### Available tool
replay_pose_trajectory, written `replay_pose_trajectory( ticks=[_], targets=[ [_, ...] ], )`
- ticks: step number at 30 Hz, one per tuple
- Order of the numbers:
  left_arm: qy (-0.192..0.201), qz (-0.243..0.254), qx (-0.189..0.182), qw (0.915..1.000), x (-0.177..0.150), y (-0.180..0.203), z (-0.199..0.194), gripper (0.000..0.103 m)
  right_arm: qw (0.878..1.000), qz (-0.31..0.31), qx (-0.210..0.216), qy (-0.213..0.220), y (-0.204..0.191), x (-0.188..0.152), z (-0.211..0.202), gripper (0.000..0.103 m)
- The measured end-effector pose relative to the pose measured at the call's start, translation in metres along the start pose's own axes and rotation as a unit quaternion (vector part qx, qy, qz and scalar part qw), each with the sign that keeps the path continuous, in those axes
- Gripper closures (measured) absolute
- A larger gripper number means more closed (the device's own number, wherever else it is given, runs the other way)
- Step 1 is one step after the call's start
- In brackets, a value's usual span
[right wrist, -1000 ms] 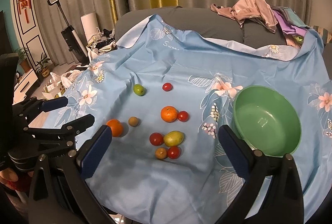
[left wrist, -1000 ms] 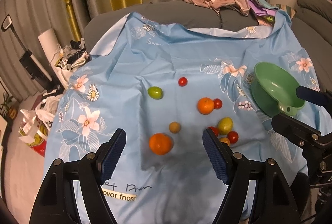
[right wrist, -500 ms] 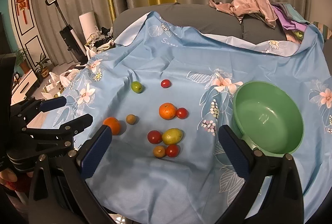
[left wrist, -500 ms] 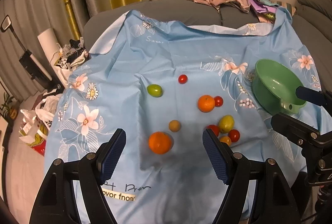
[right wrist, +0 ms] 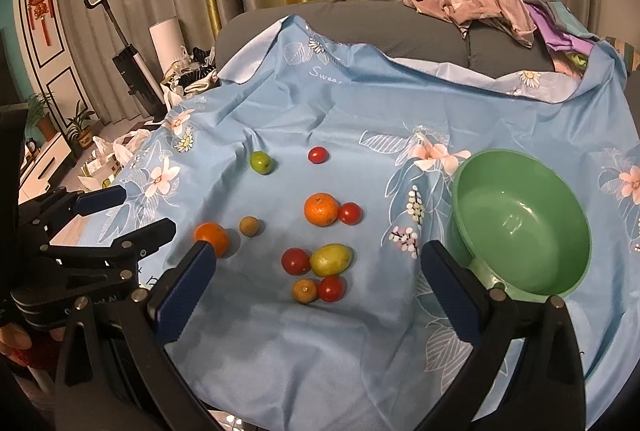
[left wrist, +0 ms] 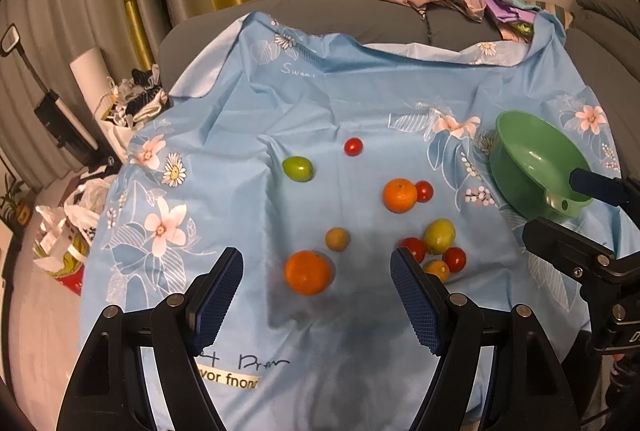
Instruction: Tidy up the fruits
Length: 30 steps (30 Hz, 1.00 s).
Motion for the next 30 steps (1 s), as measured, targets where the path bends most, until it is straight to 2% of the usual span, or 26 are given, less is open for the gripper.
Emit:
replay_pose_trajectory(
  ticks=[6,14,21,23,27,30],
  targets=[
    [-0.012,0.001,-0.046,0.9988,-0.005,-0.003,0.013,0.027,1.000,0.005,0.006,-0.022,0.014,-0.010,0.013,0.000],
    [-0.018,0.012,-0.127,0.9916,-0.017,-0.001,0.037,0.027,0.997,-0.007,0.053,-0.059,0.024,-0.029,0.040,0.002],
    [-0.021,0.036,-0.186,0.9816,-0.021,0.014,0.054,0.027,0.992,-0.023,0.078,-0.098,0.018,-0.040,0.071,0.026],
    [-0.025,0.047,-0.198,0.9787,-0.022,0.019,0.057,0.032,0.991,-0.032,0.078,-0.103,0.017,-0.040,0.078,0.031],
    [-0.036,0.057,-0.206,0.9762,-0.020,0.025,0.065,0.033,0.990,-0.032,0.077,-0.113,0.019,-0.036,0.089,0.047],
    [-0.041,0.066,-0.210,0.9747,-0.018,0.028,0.070,0.033,0.989,-0.027,0.075,-0.122,0.024,-0.035,0.097,0.055]
  ],
)
Point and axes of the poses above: each gripper's, at about its wrist camera, not at the fingertips, and z roughly the way its jaws point, y to its right, x to its top, the point moved 3 cm from there along z, roughly the way its jaws point, and after that the axes turned 15 degrees about -y, right-handed, at the moved point
